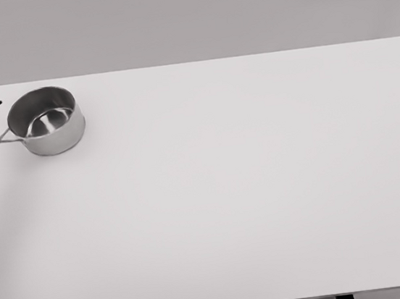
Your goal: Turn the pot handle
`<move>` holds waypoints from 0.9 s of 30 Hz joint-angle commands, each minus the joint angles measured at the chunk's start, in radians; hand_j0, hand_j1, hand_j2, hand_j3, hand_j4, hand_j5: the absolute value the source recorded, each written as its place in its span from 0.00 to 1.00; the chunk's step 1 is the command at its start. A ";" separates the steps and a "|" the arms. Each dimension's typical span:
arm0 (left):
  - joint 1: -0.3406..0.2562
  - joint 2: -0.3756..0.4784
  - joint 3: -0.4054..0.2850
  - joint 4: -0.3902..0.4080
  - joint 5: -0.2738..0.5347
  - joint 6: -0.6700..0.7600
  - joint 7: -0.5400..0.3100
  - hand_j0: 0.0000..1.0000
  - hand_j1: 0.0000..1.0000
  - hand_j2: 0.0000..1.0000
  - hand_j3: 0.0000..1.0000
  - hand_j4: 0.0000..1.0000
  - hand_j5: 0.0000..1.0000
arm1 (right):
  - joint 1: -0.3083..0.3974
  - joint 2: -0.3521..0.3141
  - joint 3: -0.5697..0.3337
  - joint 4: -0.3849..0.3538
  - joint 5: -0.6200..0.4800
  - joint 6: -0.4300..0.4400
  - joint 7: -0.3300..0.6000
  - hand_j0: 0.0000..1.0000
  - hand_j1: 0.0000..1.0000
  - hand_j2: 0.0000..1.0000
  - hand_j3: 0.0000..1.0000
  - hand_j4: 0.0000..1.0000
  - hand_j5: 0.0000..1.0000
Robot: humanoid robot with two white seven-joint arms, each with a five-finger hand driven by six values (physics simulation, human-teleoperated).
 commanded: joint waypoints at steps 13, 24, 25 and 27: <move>-0.011 -0.001 -0.004 0.039 0.006 0.002 0.001 1.00 1.00 1.00 1.00 1.00 1.00 | 0.000 0.000 0.000 0.000 0.000 0.000 0.000 1.00 1.00 1.00 1.00 1.00 1.00; -0.046 -0.002 -0.010 0.095 0.006 0.002 0.001 1.00 1.00 1.00 1.00 1.00 1.00 | 0.000 0.000 0.000 0.000 0.000 0.000 0.000 1.00 1.00 1.00 1.00 1.00 1.00; -0.052 -0.004 -0.011 0.100 0.006 0.002 0.001 1.00 1.00 1.00 1.00 1.00 1.00 | 0.000 0.000 0.000 0.000 0.000 0.000 0.000 1.00 1.00 1.00 1.00 1.00 1.00; -0.055 -0.007 -0.010 0.102 0.006 0.002 0.001 1.00 1.00 1.00 1.00 1.00 1.00 | 0.000 0.000 0.000 0.000 0.000 0.000 0.000 1.00 1.00 1.00 1.00 1.00 1.00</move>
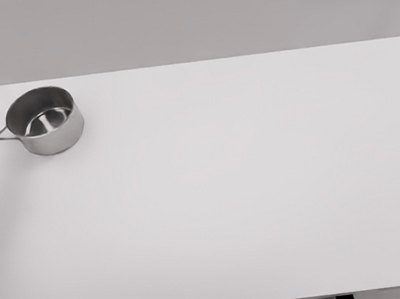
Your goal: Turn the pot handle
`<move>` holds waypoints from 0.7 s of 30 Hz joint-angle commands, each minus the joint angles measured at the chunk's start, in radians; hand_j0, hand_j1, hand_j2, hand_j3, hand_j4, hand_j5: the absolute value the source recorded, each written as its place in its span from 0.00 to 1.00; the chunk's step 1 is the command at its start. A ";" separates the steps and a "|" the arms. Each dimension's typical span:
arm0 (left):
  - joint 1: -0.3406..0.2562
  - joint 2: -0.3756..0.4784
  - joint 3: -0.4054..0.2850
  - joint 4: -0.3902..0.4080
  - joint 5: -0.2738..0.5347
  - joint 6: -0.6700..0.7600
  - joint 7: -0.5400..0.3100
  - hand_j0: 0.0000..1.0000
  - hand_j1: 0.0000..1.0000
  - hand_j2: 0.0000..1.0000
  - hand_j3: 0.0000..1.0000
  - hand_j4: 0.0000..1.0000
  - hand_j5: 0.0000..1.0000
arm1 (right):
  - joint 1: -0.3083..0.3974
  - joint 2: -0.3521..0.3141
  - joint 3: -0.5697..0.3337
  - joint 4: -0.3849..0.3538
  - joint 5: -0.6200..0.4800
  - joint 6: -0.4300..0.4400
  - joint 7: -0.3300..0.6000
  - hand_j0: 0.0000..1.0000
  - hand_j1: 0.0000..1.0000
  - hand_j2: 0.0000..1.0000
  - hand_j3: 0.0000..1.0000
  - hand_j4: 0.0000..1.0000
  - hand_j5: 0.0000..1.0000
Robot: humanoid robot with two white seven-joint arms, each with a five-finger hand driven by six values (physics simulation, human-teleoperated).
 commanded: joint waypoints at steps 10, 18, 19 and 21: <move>-0.028 -0.015 -0.001 0.049 0.006 0.002 0.001 1.00 1.00 1.00 1.00 1.00 1.00 | 0.000 0.000 0.000 0.000 0.000 0.000 0.000 1.00 1.00 1.00 1.00 1.00 1.00; -0.044 -0.017 -0.002 0.065 0.006 0.002 0.001 1.00 1.00 1.00 1.00 1.00 1.00 | 0.000 0.000 0.000 0.000 0.000 0.000 0.000 1.00 1.00 1.00 1.00 1.00 1.00; -0.046 -0.017 -0.002 0.065 0.006 0.002 0.001 1.00 1.00 1.00 1.00 1.00 1.00 | 0.000 0.000 0.000 0.000 0.000 0.000 0.000 1.00 1.00 1.00 1.00 1.00 1.00; -0.052 -0.017 -0.002 0.072 0.005 0.002 0.001 1.00 1.00 1.00 1.00 1.00 1.00 | 0.000 0.000 0.000 0.000 0.000 0.000 0.000 1.00 1.00 1.00 1.00 1.00 1.00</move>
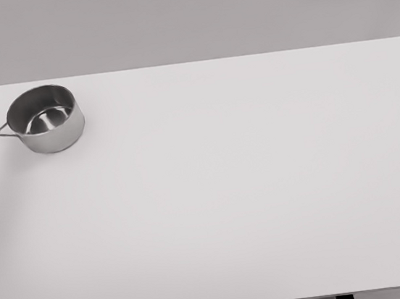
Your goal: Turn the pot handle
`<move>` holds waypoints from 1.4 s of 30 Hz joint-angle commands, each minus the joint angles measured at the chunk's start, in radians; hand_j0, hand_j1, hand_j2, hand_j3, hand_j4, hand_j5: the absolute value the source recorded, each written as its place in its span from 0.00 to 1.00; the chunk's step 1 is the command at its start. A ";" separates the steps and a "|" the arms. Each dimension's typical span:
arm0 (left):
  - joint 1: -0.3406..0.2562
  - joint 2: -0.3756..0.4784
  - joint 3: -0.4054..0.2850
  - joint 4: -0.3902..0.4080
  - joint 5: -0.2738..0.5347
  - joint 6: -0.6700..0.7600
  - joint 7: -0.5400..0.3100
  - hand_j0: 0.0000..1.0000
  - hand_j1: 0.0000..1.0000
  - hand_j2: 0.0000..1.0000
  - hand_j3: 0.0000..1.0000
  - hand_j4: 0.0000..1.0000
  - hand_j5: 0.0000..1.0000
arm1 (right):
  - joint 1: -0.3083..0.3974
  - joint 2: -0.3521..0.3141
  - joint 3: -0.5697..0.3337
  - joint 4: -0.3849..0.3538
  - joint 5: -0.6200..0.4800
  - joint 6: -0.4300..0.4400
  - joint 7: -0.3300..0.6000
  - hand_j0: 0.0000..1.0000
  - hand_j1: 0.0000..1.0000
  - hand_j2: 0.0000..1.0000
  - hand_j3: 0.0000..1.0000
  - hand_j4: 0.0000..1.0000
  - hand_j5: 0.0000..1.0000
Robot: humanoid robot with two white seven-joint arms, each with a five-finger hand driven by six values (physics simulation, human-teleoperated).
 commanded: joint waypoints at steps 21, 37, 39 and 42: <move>-0.078 -0.018 -0.034 0.090 0.006 0.002 0.002 1.00 1.00 1.00 1.00 1.00 1.00 | 0.000 0.000 0.000 0.000 0.000 0.000 0.000 1.00 1.00 1.00 1.00 1.00 1.00; -0.092 -0.027 -0.036 0.097 0.009 0.002 0.002 1.00 1.00 1.00 1.00 1.00 1.00 | 0.000 0.000 0.000 0.000 0.000 0.000 0.000 1.00 1.00 1.00 1.00 1.00 1.00; -0.092 -0.027 -0.034 0.093 0.009 0.002 0.002 1.00 1.00 1.00 1.00 1.00 1.00 | 0.000 0.000 0.000 0.000 0.000 0.000 0.000 1.00 1.00 1.00 1.00 1.00 1.00; -0.091 -0.027 -0.034 0.088 0.009 0.002 0.004 1.00 1.00 1.00 1.00 1.00 1.00 | 0.000 0.000 0.000 0.000 0.000 0.000 0.000 1.00 1.00 1.00 1.00 1.00 1.00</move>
